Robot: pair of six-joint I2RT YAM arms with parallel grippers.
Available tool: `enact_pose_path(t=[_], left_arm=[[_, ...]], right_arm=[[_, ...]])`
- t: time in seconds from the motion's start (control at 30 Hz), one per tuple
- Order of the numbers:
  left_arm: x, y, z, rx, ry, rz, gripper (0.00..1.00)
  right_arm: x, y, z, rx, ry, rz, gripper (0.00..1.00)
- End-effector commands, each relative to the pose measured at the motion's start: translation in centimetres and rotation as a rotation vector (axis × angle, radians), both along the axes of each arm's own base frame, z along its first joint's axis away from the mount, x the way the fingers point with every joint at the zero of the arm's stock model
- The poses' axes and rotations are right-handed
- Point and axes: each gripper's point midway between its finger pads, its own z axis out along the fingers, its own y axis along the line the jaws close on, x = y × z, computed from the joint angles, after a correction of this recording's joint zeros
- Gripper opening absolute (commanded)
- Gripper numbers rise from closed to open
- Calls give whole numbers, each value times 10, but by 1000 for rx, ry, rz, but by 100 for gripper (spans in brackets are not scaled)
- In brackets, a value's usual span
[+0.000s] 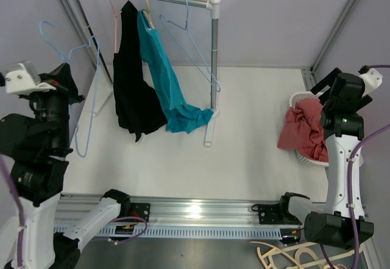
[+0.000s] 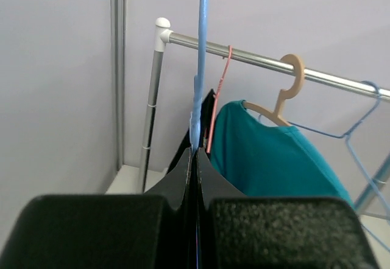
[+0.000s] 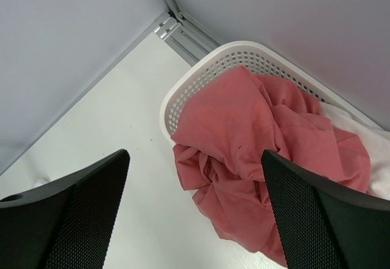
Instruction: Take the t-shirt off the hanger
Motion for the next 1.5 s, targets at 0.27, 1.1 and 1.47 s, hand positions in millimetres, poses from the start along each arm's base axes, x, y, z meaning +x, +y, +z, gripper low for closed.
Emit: enact_pose_path(t=[0.27,1.1,1.47], left_arm=[[96,-16,-5,88,-20,8,1],[258,4,24,45,21,-204,1],[303,27,0,8,81,-145,1]], right_arm=[[26,21,68,-10,-147,113,100],[46,31,100,-32,-239,186,100],[61,34,93,-18,-248,208,100]])
